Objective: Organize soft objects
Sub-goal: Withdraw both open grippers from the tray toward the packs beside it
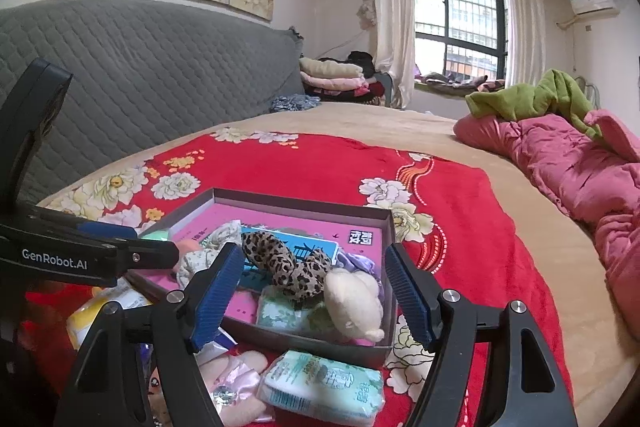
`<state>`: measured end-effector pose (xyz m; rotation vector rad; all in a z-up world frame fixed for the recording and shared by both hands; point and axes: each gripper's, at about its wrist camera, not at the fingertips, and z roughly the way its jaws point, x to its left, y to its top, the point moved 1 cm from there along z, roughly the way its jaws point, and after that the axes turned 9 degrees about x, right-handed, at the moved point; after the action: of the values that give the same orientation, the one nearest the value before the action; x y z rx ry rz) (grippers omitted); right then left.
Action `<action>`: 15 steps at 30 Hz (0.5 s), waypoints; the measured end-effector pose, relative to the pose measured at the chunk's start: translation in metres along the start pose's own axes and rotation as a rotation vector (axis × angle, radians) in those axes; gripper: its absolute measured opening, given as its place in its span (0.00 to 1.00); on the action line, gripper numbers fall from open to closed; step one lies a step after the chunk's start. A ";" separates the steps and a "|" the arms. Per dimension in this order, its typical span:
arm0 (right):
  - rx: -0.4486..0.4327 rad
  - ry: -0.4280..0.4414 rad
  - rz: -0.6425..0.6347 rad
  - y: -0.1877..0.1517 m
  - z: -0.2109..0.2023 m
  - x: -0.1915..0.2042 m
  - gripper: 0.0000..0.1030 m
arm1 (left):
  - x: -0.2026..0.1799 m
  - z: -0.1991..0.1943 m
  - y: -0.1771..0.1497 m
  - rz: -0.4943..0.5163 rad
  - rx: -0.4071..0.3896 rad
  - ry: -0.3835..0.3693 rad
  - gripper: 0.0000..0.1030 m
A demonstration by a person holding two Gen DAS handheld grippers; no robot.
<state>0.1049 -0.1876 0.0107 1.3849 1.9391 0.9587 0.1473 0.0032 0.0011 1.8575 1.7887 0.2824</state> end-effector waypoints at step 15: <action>-0.005 -0.032 0.068 0.002 -0.025 -0.009 0.73 | 0.015 -0.022 -0.007 -0.029 -0.033 -0.002 0.66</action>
<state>0.0893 -0.2013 0.0270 1.4632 1.8753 0.9660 0.1315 0.0229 0.0128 1.8071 1.7976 0.2967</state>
